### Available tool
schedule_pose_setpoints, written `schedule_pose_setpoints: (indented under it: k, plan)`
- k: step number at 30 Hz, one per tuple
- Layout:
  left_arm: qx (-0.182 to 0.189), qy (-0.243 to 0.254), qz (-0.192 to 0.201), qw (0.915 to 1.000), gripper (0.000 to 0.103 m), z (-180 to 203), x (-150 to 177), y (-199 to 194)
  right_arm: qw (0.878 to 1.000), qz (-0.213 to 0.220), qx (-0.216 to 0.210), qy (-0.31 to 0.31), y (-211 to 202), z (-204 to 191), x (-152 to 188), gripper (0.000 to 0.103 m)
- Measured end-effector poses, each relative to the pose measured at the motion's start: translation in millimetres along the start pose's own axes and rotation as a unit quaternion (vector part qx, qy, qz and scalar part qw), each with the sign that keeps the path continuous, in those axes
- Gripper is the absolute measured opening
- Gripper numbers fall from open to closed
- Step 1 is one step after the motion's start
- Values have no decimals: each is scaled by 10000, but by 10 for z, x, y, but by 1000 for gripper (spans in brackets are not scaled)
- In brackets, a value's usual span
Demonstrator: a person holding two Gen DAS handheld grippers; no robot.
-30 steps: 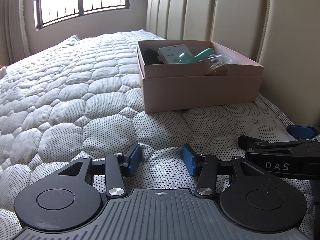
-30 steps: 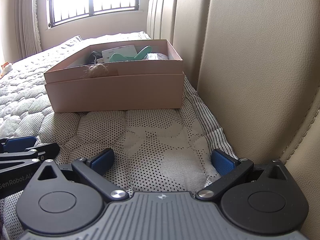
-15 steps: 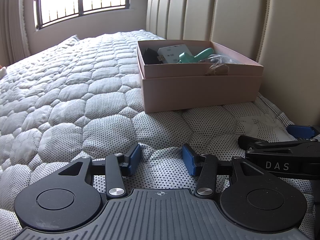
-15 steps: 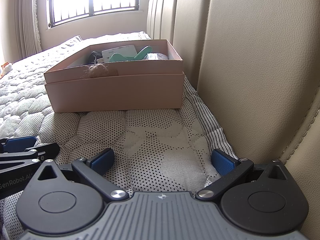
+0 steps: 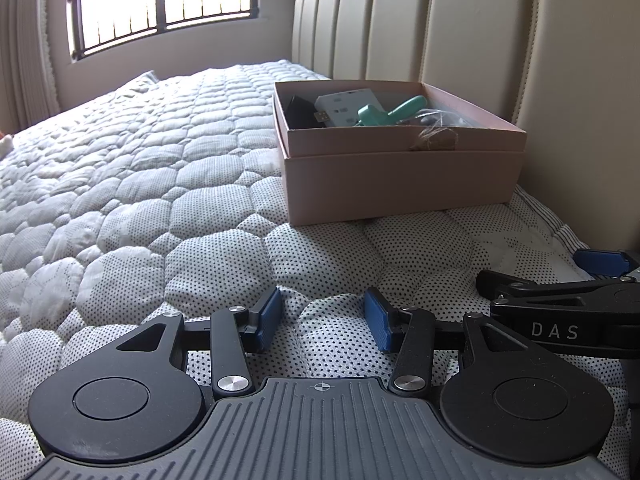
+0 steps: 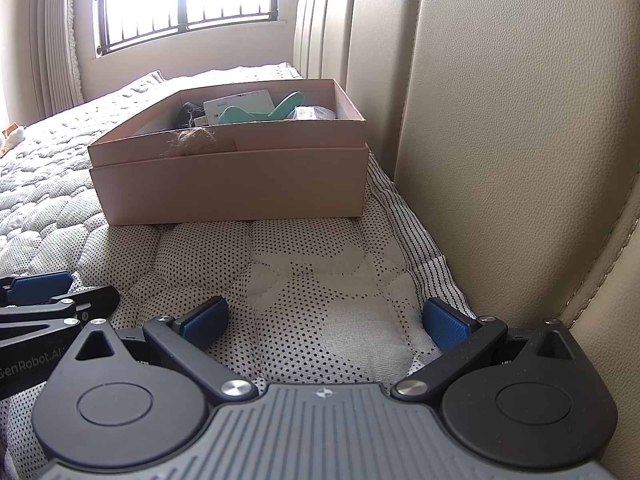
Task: Organize rigid objects
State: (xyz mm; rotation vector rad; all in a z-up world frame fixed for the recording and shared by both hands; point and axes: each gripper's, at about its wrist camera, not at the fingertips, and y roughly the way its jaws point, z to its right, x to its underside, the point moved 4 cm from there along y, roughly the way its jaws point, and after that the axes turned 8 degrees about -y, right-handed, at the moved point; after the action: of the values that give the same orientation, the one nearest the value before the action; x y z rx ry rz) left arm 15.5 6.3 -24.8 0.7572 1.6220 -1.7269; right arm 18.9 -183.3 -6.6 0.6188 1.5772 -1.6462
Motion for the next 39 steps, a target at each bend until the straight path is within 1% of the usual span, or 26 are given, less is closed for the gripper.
schedule_pose_setpoints:
  k: [11,18,26,32,39]
  plan:
    - [-1,41,2,10000,51,-2,-2,2,10000,0,0,0,1,-1,-1,103]
    - [53,-32,2,10000,51,-23,-6,1,10000,0,1,0,2,-1,-2,103]
    - [6,23,-2,10000,50,-7,-5,4,10000,0,1,0,3,0,-2,103]
    - [54,-78,-43,9999,51,-27,-24,24,10000,0,1,0,3,-1,-2,103]
    - [22,-35,-24,10000,50,-13,-22,17,10000,1,1,1,3,-2,-1,103]
